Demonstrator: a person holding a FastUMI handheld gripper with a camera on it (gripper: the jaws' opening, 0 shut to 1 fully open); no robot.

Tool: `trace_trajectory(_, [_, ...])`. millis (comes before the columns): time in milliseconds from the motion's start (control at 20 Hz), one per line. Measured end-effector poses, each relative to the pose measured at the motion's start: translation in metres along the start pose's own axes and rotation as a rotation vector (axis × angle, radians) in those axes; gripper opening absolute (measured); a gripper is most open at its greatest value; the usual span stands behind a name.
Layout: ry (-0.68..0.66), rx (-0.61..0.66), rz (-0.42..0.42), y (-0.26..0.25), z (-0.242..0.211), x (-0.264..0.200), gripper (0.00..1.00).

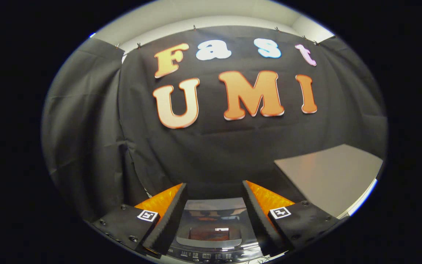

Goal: Put the clothes into the washing machine and then close the washing machine lid.

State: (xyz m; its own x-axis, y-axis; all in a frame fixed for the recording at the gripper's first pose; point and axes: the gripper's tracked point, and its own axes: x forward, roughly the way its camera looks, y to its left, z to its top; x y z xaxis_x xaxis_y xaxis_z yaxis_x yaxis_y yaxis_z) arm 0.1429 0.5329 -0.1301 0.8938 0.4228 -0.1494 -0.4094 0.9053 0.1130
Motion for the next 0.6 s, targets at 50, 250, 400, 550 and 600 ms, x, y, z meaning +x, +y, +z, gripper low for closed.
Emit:
trace_trajectory(50, [-0.018,0.004,0.007,-0.006,0.015,-0.011,0.95])
trace_trajectory(250, [-0.078,-0.006,0.006,-0.047,0.065,-0.067,0.95])
trace_trajectory(400, [-0.115,-0.056,-0.015,-0.088,0.097,-0.117,0.95])
trace_trajectory(550, [-0.171,-0.095,-0.047,-0.134,0.131,-0.176,0.95])
trace_trajectory(600, [-0.188,-0.102,-0.054,-0.146,0.139,-0.195,0.95])
